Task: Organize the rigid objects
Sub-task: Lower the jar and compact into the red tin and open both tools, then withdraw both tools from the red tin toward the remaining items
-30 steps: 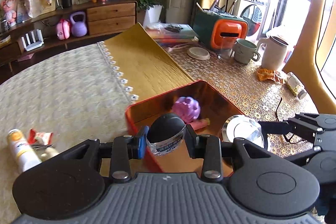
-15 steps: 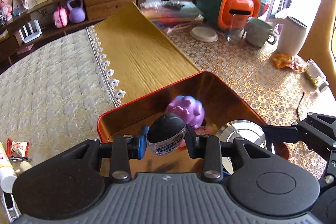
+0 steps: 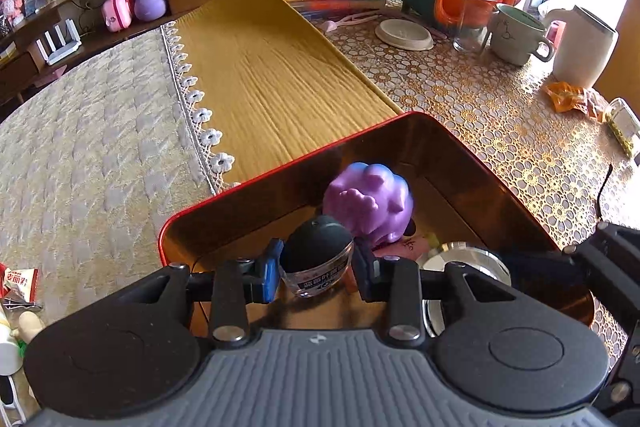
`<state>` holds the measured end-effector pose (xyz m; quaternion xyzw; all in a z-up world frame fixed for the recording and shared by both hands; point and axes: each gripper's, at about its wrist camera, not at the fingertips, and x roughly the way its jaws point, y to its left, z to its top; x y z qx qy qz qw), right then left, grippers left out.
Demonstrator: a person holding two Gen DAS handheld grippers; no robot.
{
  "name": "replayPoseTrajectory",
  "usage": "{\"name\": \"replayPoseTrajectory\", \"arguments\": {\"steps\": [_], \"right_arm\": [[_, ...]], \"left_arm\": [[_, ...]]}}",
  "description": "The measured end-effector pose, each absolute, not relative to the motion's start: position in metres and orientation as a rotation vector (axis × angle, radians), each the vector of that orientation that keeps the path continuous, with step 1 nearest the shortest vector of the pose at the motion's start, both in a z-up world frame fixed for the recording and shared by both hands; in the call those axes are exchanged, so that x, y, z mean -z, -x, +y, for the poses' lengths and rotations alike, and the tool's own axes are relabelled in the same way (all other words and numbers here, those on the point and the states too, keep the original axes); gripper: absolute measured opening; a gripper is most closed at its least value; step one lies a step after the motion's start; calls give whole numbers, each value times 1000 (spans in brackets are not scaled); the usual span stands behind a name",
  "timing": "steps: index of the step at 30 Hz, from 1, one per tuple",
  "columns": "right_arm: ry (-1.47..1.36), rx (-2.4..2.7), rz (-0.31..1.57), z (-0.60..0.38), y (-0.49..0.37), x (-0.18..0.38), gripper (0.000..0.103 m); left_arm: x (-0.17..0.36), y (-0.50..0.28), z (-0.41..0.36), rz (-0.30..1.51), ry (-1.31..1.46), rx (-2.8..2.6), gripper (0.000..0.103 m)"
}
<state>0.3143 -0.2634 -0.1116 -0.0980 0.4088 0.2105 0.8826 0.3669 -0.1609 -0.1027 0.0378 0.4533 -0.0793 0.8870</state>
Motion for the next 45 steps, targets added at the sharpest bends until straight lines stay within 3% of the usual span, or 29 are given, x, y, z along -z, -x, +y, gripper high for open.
{"name": "replayPoseTrajectory", "arguments": {"steps": [18, 23, 45], "right_arm": [[251, -425, 841, -255, -312, 118, 76], [243, -416, 835, -258, -309, 114, 76], [106, -417, 774, -263, -269, 62, 82]], "left_arm": [[103, -365, -157, 947, -35, 192, 39], [98, -359, -156, 928, -37, 204, 48], [34, -293, -112, 813, -14, 248, 48]]}}
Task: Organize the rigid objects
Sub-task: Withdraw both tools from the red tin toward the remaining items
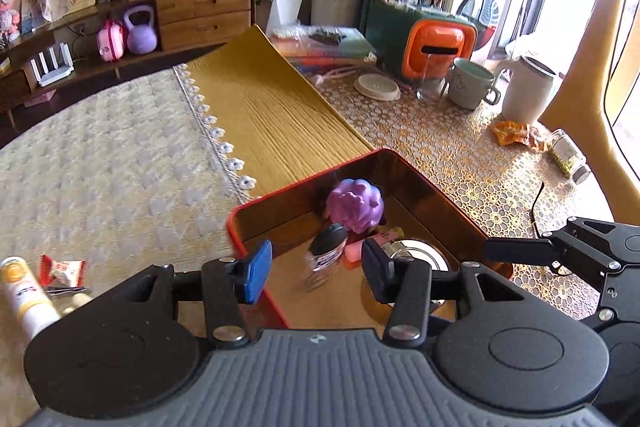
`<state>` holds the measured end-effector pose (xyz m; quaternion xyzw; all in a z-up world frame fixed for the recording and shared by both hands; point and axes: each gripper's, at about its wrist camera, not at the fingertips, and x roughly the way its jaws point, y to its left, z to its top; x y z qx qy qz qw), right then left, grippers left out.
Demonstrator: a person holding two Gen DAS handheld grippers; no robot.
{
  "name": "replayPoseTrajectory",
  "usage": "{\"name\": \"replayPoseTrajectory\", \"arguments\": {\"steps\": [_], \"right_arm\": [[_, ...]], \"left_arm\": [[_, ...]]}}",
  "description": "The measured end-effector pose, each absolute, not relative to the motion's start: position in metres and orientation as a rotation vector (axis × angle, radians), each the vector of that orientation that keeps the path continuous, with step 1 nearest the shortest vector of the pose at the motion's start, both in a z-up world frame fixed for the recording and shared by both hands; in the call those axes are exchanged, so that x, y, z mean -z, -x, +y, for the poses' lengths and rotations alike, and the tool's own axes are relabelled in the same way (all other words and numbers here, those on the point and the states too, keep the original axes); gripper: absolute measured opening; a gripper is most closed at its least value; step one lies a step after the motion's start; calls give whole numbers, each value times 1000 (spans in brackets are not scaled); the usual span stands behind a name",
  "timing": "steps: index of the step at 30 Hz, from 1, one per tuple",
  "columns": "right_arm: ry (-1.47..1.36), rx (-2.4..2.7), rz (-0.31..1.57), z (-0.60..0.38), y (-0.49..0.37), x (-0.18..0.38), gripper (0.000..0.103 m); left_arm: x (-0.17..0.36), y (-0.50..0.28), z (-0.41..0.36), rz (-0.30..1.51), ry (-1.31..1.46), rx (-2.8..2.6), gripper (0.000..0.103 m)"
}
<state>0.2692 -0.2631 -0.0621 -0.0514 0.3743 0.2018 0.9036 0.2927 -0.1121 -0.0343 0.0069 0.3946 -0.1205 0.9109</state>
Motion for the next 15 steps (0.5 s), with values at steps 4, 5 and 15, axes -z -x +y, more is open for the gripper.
{"name": "replayPoseTrajectory", "arguments": {"steps": [4, 5, 15], "right_arm": [[78, -423, 756, -260, -258, 52, 83], [73, -428, 752, -258, -254, 50, 83], [57, -454, 713, -236, -224, 34, 90]], "left_arm": [[24, -275, -97, 794, -19, 243, 54], [22, -270, -93, 788, -21, 240, 56], [4, -222, -45, 757, -27, 203, 66]]}}
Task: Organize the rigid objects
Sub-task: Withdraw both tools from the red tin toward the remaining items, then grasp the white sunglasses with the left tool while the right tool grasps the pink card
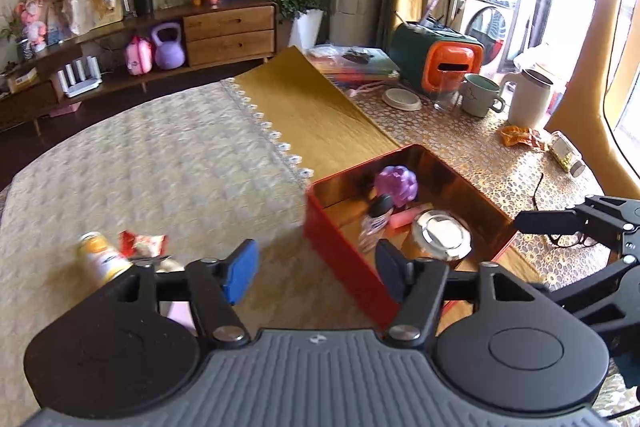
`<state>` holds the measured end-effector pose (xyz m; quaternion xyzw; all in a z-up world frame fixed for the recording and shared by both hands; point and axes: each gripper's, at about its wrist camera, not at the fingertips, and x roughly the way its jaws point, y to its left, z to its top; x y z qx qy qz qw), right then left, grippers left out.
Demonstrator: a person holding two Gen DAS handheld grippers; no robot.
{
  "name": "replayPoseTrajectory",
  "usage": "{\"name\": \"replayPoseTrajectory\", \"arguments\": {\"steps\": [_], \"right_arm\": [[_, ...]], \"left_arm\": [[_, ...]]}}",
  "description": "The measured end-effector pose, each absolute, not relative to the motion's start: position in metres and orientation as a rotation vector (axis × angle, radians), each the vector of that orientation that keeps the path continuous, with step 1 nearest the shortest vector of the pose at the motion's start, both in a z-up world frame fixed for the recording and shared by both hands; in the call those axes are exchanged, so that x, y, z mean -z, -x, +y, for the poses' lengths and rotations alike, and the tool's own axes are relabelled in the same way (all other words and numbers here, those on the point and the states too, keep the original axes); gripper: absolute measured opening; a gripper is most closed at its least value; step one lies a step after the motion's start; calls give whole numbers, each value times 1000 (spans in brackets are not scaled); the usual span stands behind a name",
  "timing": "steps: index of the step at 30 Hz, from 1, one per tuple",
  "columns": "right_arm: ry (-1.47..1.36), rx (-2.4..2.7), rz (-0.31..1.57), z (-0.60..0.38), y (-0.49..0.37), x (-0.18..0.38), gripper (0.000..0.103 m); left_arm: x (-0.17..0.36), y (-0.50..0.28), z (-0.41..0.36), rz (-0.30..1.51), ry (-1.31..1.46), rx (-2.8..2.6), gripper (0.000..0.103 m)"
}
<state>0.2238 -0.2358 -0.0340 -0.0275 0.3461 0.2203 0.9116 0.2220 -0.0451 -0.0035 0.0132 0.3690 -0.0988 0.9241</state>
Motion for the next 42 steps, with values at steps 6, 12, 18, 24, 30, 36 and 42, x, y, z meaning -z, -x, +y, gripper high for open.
{"name": "replayPoseTrajectory", "arguments": {"steps": [6, 12, 18, 24, 30, 36, 42], "right_arm": [[43, -471, 703, -222, -211, 29, 92], [58, -506, 685, -201, -197, 25, 97], [67, -553, 665, -178, -190, 26, 103], [61, -569, 680, -159, -196, 32, 103], [80, -582, 710, -138, -207, 44, 103], [112, -614, 756, -118, -219, 60, 103], [144, -627, 799, -102, -236, 79, 103]], "left_arm": [[1, -199, -12, 759, -2, 171, 66], [2, -177, 19, 754, 4, 132, 66], [11, -157, 50, 738, 12, 61, 82], [28, -144, 74, 742, 19, 6, 84], [51, -140, 89, 755, 43, -44, 84], [75, -141, 99, 799, 108, -70, 84], [95, -147, 102, 806, 92, -107, 85]]}}
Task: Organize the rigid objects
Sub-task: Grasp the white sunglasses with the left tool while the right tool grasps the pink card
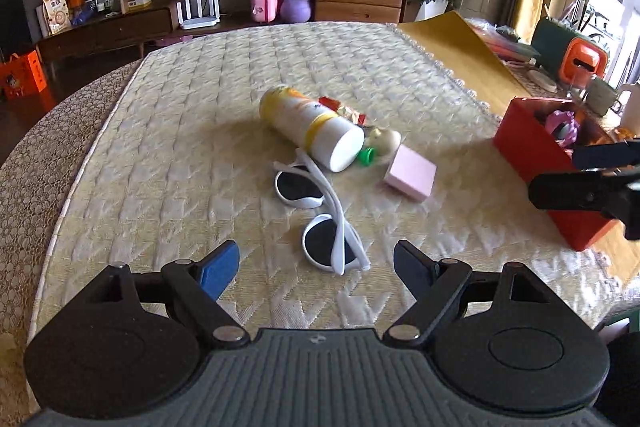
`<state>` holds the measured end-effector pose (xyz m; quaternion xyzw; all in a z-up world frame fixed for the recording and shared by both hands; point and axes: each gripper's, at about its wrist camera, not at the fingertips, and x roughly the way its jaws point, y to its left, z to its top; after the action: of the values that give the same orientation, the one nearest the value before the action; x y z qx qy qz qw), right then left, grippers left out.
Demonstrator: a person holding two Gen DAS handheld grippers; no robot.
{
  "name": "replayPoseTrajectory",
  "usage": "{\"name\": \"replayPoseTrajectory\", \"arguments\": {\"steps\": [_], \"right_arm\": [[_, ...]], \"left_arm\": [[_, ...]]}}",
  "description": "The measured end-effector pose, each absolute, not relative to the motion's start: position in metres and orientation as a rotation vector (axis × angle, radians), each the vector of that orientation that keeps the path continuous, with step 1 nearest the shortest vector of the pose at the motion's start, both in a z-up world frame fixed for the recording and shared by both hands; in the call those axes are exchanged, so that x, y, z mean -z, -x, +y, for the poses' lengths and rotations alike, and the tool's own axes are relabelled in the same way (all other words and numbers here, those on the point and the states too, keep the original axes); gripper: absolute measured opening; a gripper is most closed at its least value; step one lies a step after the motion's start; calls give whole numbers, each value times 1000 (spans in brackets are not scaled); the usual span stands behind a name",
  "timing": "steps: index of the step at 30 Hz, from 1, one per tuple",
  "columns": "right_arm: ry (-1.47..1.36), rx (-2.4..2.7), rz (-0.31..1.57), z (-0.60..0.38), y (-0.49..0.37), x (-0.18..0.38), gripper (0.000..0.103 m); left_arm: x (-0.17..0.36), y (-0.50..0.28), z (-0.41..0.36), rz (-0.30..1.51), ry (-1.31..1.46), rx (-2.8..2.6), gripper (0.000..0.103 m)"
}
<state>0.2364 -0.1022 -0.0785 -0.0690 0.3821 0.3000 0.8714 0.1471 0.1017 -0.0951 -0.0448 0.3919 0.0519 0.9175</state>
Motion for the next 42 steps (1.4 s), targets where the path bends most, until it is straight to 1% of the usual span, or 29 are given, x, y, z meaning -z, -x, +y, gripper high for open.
{"name": "replayPoseTrajectory", "arguments": {"steps": [5, 13, 26, 28, 30, 31, 32, 35, 36, 38, 39, 40, 41, 42], "right_arm": [[199, -650, 820, -86, -252, 92, 103], [278, -703, 841, -61, -273, 110, 102], [351, -772, 884, -28, -304, 134, 78], [365, -787, 886, -24, -306, 137, 72], [374, -793, 884, -22, -307, 138, 69], [375, -800, 887, -21, -308, 138, 65], [376, -806, 888, -20, -308, 139, 61], [376, -820, 881, -19, -307, 139, 57], [377, -825, 879, -19, -307, 138, 53], [382, -829, 877, -18, -305, 138, 47], [384, -829, 875, -18, -304, 138, 44], [386, -829, 873, -18, -303, 138, 43], [387, -828, 872, -18, -302, 137, 41], [386, -827, 870, -18, -300, 137, 41]], "left_arm": [[109, -156, 98, 823, 79, -103, 85], [129, -171, 100, 841, 136, -133, 85], [137, -180, 87, 785, 96, -167, 84], [137, -180, 88, 778, 99, -170, 84], [138, -180, 88, 773, 105, -174, 84], [138, -180, 88, 771, 106, -175, 83], [138, -179, 88, 768, 104, -180, 78], [138, -179, 89, 767, 102, -190, 73], [137, -179, 90, 767, 102, -195, 70], [136, -179, 91, 767, 94, -206, 60], [136, -179, 91, 768, 94, -206, 59], [136, -179, 92, 769, 96, -205, 56], [135, -179, 92, 769, 97, -206, 50], [135, -179, 93, 769, 96, -205, 46]]}}
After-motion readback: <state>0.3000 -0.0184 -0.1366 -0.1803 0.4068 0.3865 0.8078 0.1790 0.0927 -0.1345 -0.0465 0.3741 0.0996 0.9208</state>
